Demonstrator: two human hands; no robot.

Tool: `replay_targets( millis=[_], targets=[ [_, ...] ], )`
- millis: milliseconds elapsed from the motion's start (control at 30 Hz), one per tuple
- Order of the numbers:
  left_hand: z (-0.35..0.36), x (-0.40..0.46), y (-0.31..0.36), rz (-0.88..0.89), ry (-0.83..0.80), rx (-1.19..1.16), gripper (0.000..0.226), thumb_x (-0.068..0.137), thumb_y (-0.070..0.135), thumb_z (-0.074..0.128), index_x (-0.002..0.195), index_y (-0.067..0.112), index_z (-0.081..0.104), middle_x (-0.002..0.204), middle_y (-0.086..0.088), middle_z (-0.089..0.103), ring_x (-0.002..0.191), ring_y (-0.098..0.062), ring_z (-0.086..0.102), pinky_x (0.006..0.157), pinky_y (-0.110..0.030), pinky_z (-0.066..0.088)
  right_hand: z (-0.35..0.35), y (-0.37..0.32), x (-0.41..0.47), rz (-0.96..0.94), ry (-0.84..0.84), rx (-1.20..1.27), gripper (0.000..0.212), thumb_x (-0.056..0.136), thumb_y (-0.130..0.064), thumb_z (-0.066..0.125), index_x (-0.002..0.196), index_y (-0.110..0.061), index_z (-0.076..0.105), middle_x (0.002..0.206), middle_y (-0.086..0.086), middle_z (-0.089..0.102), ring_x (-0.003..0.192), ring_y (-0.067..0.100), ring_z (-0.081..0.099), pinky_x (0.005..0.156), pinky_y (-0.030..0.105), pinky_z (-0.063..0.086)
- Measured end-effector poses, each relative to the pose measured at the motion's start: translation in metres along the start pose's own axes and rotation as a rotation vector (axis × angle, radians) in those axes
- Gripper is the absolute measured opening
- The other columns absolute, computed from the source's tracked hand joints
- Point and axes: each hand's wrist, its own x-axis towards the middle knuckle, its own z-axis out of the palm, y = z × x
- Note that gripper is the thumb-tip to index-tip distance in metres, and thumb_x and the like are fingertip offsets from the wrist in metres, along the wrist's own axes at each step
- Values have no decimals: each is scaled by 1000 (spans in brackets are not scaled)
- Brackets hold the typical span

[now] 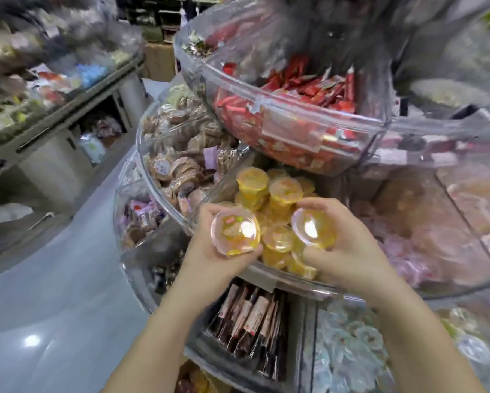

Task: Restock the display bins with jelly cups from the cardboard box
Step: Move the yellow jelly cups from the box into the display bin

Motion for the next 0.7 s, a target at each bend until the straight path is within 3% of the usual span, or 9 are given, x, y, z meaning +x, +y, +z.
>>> replay_targets(
  millis=[33,100,167,300,433,567,633,700],
  targets=[
    [3,6,2,8,-18,32,44,66,19,79,102,23,53,100,20,64,94,6,59,78,0,39,-11,5,4,38,16,-10,56,51,-31,55,102,-51,48,105,-24,54,83,-22,52,65,-2,37],
    [6,17,4,19,-24,148,45,64,28,80,102,36,58,106,15,62,103,2,56,83,-3,37,-28,15,10,53,40,-45,56,47,-40,58,102,-49,50,110,-21,52,89,-22,49,69,-2,37],
    [7,26,1,28,-21,264,52,64,20,82,105,41,57,109,17,59,108,3,52,86,-5,36,-37,23,17,30,26,-92,54,54,-29,67,102,-48,50,112,-15,50,101,-16,46,76,-4,34],
    [9,36,-4,-17,-71,341,65,65,24,78,116,46,46,113,27,55,113,5,49,89,-15,38,-44,31,32,-10,-93,-199,64,59,-17,66,117,-40,52,106,-20,42,93,-11,46,77,-2,33],
    [15,42,-11,-43,-113,338,67,64,19,73,117,46,42,110,27,57,109,2,53,87,-19,41,-50,41,50,-78,-202,-342,80,69,-1,62,139,-29,37,127,-11,43,109,-8,38,85,-6,27],
    [19,45,-17,-38,-140,361,67,70,10,75,115,48,43,110,33,56,107,13,50,80,-1,38,-50,50,57,-64,-258,-392,80,76,-3,62,143,-31,30,139,-12,39,124,0,38,93,0,26],
    [19,46,-19,-44,-145,372,67,70,11,74,114,49,43,112,38,53,109,19,45,79,7,31,-52,53,56,-58,-242,-367,83,74,-15,71,143,-34,28,138,-18,36,125,-6,32,95,-3,22],
    [19,47,-20,-60,-147,370,67,70,12,74,115,51,43,114,38,52,110,19,44,79,6,34,-54,53,54,-59,-164,-370,90,67,-32,79,142,-34,30,140,-17,35,125,-6,26,100,2,19]
  ],
)
